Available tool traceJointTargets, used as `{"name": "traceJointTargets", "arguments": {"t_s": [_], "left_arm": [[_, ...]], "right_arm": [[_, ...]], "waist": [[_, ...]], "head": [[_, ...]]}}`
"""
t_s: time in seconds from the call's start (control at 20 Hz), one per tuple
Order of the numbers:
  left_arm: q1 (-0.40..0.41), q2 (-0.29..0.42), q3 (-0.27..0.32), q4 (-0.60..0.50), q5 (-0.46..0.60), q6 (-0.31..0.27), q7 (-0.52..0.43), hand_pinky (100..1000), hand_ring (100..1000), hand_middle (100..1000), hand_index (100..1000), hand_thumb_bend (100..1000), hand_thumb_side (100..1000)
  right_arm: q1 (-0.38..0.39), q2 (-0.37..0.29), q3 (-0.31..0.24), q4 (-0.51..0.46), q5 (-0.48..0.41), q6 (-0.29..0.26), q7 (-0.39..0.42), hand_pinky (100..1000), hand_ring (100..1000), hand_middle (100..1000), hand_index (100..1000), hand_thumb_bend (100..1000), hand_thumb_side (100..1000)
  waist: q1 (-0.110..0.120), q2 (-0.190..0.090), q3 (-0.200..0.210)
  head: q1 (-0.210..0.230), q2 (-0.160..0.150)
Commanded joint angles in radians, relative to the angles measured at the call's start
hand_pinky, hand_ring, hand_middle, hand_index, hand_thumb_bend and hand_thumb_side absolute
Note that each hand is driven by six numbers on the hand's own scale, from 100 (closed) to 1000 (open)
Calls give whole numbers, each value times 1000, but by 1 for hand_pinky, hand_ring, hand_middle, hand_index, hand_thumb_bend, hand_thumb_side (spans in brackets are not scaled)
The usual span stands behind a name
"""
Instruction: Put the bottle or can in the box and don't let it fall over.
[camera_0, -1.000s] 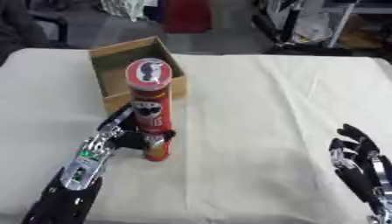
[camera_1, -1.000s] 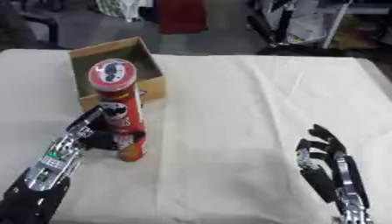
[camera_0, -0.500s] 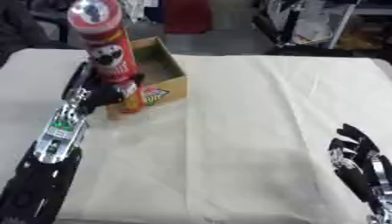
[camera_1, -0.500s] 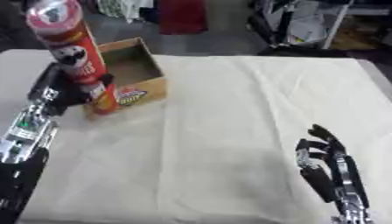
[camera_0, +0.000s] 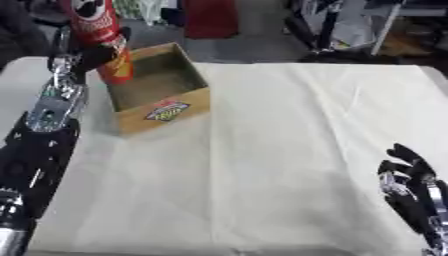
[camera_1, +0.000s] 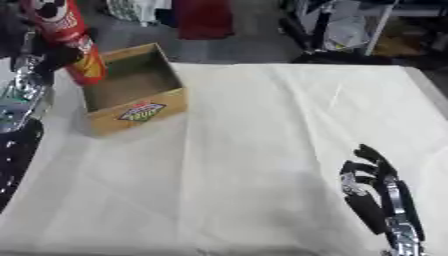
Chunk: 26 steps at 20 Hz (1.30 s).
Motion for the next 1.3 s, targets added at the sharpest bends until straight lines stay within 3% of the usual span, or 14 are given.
{"name": "traceJointTargets", "arguments": {"t_s": [0.05,0.15,0.35,0.5,0.7,0.95,1.1,1.3], "left_arm": [[-53,25,-22,94,-69,-35,-42,1000,992,736,763,737,365],[-64,17,-33,134,-123,-63,-68,1000,1000,889,892,880,545],[-33,10,-23,103,-119,-130,-80,1000,1000,981,977,950,666],[43,8,2,-31,-55,-157,-47,1000,1000,963,964,894,633],[227,-44,75,-311,32,-164,26,1000,1000,942,950,858,617],[470,-123,141,-590,11,-145,84,1000,1000,923,938,823,592],[557,-173,161,-694,-29,-126,101,1000,1000,918,938,782,569],[617,-218,170,-738,-74,-91,104,1000,1000,909,932,763,551]], "right_arm": [[-9,-13,2,-11,-6,-3,5,689,775,827,919,100,567],[-10,-12,3,-11,-6,-4,7,690,775,827,919,100,565],[-11,-10,0,-11,-6,-4,4,690,775,827,919,100,565],[-12,-10,-4,-12,-6,-3,1,690,775,827,919,100,564],[-10,-10,-12,-13,-4,-1,-6,689,775,827,919,100,565],[-7,-13,-21,-14,-2,2,-15,690,775,827,919,100,565],[-6,-14,-22,-14,0,2,-16,690,775,827,919,100,562],[-5,-15,-24,-16,-1,3,-18,690,775,827,919,100,560]], "waist": [[0,-7,-2],[0,-8,-4],[-1,-7,0],[-1,-6,7],[-2,-2,25],[1,1,47],[-1,0,57],[-2,-3,63]], "head": [[5,-3],[6,-4],[1,-7],[-7,-8],[-22,-15],[-32,-14],[-34,-18],[-33,-20]]}}
